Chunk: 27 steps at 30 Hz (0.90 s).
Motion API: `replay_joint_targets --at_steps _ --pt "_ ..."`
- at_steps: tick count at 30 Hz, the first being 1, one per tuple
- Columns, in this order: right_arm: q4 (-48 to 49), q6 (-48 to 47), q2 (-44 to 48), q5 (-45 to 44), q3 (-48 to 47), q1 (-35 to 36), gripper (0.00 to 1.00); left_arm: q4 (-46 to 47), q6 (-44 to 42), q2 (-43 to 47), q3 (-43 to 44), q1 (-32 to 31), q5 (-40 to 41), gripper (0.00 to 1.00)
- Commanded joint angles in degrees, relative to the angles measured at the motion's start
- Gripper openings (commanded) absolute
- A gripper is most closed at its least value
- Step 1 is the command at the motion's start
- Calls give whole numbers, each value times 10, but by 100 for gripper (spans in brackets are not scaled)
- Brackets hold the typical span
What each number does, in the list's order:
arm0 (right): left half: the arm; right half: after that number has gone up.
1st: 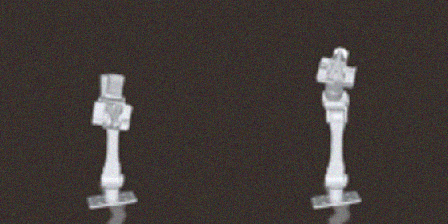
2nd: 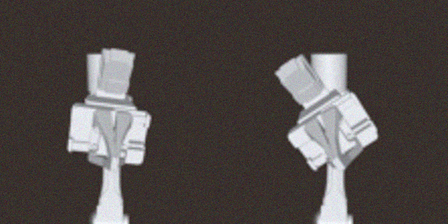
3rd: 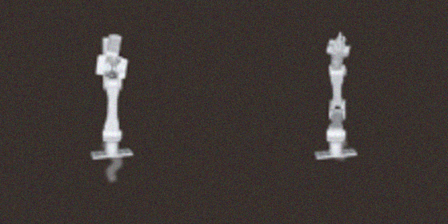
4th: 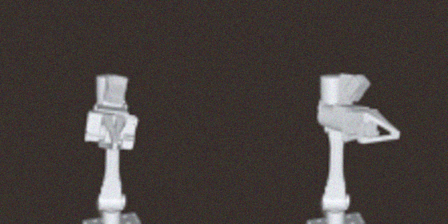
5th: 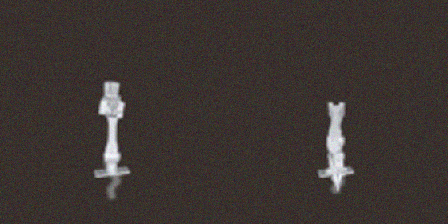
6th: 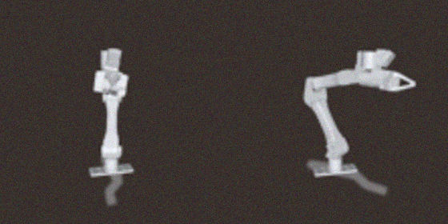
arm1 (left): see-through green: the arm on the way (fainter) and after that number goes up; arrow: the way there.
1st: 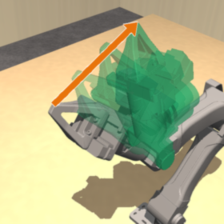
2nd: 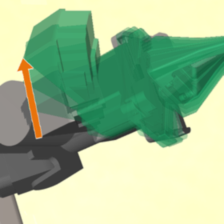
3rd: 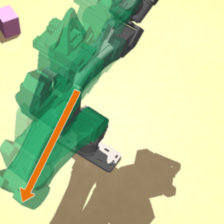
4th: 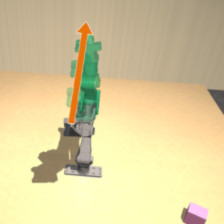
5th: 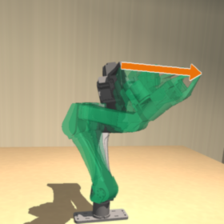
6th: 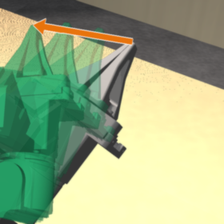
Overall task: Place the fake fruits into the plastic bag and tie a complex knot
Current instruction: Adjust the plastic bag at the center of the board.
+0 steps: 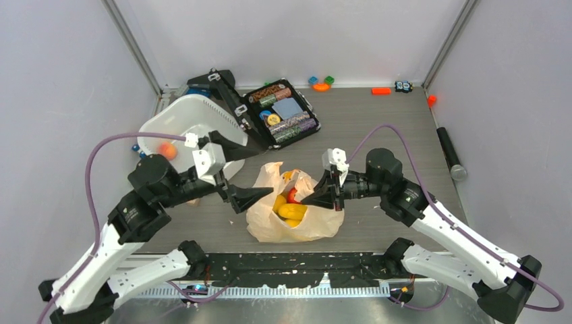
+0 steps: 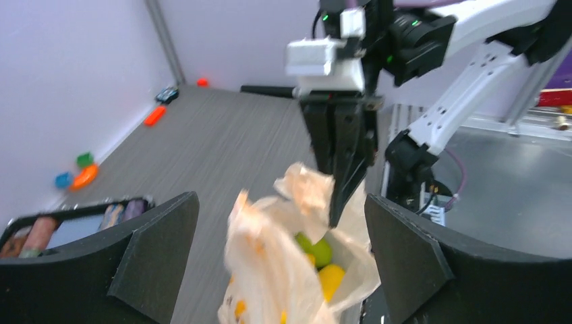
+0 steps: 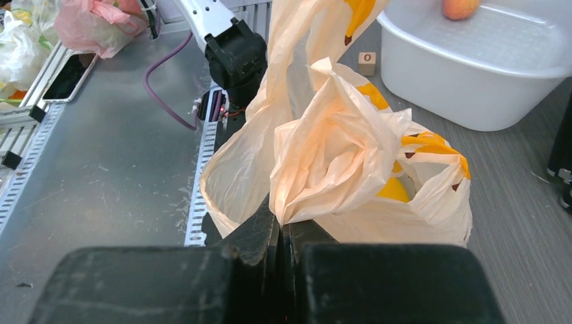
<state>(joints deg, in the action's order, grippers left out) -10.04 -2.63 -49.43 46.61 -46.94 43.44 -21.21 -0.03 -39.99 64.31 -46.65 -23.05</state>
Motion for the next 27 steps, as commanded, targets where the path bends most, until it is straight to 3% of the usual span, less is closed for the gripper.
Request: replay_joint_targets --at_steps 1,4,8,13,19,27 --pt "43 20 31 -33 8 2 5 20 -21 -81 77 -80 54 96" --pt "59 25 59 -59 21 2 5 -16 -51 -139 132 -122 54 96" --pt "71 33 90 -87 37 2 5 -57 -82 -196 187 -124 31 95" --pt "85 48 114 -100 52 1 5 -138 -115 -255 240 -124 -24 75" --pt "85 51 114 -99 52 -1 5 -144 -123 -259 213 -122 -48 51" --pt "87 53 112 -97 49 -1 5 -139 -117 -272 202 -113 -51 36"
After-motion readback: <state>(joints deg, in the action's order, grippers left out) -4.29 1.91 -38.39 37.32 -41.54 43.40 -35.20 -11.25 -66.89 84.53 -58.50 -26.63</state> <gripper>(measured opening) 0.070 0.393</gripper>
